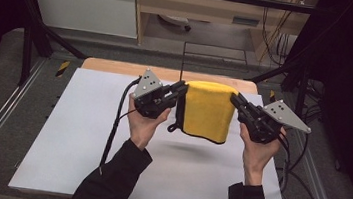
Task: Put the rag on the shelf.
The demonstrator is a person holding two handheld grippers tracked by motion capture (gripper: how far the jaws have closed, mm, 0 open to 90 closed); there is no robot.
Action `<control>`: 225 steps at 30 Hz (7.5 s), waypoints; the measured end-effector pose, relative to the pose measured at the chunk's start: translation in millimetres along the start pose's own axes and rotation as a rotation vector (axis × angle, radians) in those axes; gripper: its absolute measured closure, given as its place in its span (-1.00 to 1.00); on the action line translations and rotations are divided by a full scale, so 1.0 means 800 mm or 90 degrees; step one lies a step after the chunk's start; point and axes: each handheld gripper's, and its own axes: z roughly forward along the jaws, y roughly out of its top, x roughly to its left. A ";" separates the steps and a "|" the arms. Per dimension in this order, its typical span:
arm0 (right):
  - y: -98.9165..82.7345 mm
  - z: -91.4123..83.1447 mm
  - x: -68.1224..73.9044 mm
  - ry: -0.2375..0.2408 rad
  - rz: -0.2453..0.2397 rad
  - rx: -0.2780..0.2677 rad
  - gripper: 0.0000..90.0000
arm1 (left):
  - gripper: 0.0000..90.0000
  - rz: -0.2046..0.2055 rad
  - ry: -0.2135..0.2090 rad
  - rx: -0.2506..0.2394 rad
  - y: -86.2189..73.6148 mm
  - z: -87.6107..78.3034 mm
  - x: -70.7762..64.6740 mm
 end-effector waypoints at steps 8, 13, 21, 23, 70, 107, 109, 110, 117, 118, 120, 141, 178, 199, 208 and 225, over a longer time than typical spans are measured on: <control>0.015 0.006 -0.001 -0.009 -0.004 -0.022 0.89 | 0.77 0.002 0.007 -0.022 0.016 0.005 0.003; 0.026 0.010 -0.003 -0.017 -0.013 -0.031 0.89 | 0.77 0.004 0.009 -0.033 0.027 0.008 0.006; 0.046 0.015 -0.004 -0.024 -0.018 -0.053 0.89 | 0.77 0.008 0.014 -0.058 0.046 0.012 0.007; 0.051 0.016 -0.005 -0.025 -0.018 -0.058 0.89 | 0.77 0.007 0.013 -0.060 0.051 0.013 0.008; 0.152 0.061 -0.031 -0.047 -0.032 -0.128 0.89 | 0.77 0.027 0.037 -0.126 0.157 0.043 0.031; 0.197 0.130 -0.069 -0.053 -0.028 -0.133 0.89 | 0.77 0.051 0.080 -0.119 0.205 0.092 0.077; 0.196 0.135 -0.072 -0.051 -0.026 -0.131 0.89 | 0.77 0.054 0.081 -0.120 0.206 0.095 0.080; 0.196 0.137 -0.073 -0.050 -0.022 -0.132 0.89 | 0.77 0.060 0.083 -0.118 0.207 0.096 0.080; 0.186 0.146 -0.081 -0.047 -0.023 -0.120 0.89 | 0.77 0.068 0.090 -0.102 0.198 0.103 0.086; 0.184 0.146 -0.081 -0.045 -0.023 -0.119 0.89 | 0.77 0.069 0.089 -0.102 0.195 0.104 0.086; 0.178 0.147 -0.084 -0.042 -0.021 -0.115 0.89 | 0.77 0.071 0.088 -0.093 0.189 0.106 0.087; 0.110 0.121 -0.096 -0.031 -0.007 -0.060 0.89 | 0.77 0.080 0.031 -0.051 0.121 0.108 0.073; 0.070 0.075 -0.073 -0.015 -0.040 -0.001 0.87 | 0.75 0.091 -0.024 0.014 0.079 0.071 0.047; 0.035 0.047 -0.063 0.027 -0.051 0.069 0.83 | 0.70 0.091 -0.041 0.085 0.035 0.056 0.032; 0.007 0.042 -0.068 0.044 -0.043 0.085 0.78 | 0.66 0.098 -0.037 0.118 0.015 0.059 0.029; 0.016 0.054 -0.057 0.082 -0.004 0.110 0.92 | 0.62 0.118 -0.037 0.134 0.004 0.061 0.028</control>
